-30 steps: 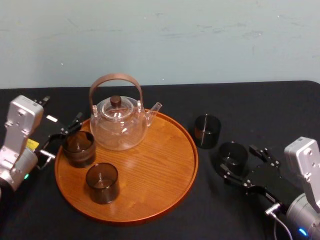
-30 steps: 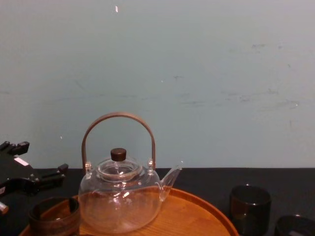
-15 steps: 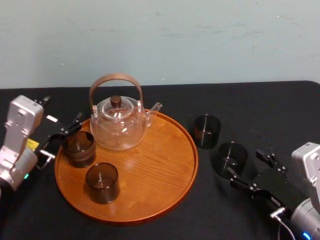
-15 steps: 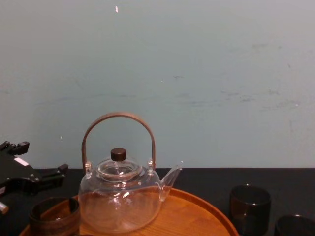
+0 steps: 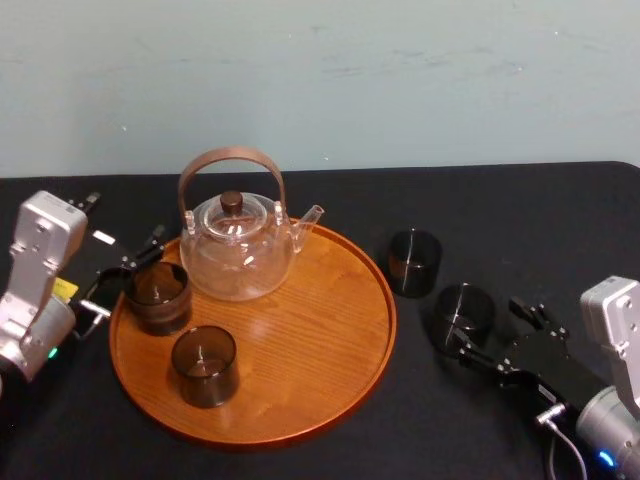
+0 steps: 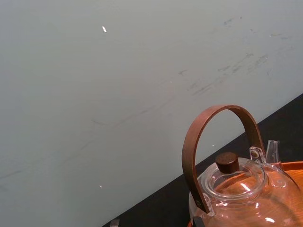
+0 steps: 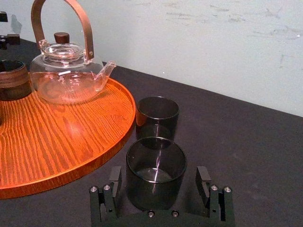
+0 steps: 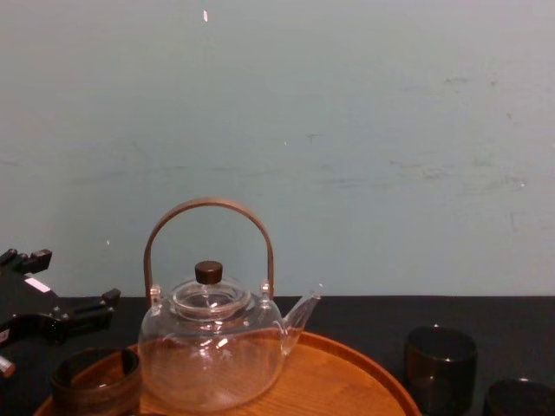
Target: Pick up the glass from the table and place it on the tray.
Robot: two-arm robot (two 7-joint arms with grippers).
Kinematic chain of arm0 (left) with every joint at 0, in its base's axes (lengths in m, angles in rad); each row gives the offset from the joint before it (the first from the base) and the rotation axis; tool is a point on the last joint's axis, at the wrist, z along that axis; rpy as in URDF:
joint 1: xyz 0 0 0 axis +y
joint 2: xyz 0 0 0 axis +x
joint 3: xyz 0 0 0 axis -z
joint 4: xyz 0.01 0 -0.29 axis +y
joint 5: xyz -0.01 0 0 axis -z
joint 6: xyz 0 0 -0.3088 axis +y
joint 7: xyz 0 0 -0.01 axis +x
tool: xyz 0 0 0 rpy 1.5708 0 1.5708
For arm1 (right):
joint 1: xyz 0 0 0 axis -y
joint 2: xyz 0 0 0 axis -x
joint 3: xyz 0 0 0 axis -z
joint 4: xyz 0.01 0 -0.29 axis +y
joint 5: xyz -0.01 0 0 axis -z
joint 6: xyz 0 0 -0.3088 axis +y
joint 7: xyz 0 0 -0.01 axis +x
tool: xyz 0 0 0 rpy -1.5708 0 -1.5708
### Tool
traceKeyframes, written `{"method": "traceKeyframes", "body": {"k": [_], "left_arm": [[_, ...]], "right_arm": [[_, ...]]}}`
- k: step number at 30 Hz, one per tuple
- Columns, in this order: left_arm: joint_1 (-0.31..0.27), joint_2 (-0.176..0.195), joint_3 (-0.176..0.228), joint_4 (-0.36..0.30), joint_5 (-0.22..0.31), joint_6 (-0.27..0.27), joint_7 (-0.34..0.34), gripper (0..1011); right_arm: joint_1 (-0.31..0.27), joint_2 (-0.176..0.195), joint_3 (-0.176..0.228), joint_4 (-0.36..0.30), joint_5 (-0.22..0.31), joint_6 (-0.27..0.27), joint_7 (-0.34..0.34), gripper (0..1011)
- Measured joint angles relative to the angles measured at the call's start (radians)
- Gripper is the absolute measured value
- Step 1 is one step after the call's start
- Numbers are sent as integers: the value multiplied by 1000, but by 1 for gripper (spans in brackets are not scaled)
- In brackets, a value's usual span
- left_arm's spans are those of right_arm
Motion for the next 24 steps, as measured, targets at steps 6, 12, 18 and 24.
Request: {"method": "traceKeyframes", "body": {"k": [6,12,18,24], "left_arm": [[0,0,0,0,0,0,0,1001],[0,0,0,0,0,0,0,1001],[0,0,0,0,0,0,0,1001],[0,0,0,0,0,0,0,1001]], "right_arm": [[32,-18,0,37,-4,5,31,1002],[62,-38,0,77,-9,10,63,1002],[86,-56,4,112,-17,16,87,1002],[112,-73,7,147,-26,22,112,1003]]}}
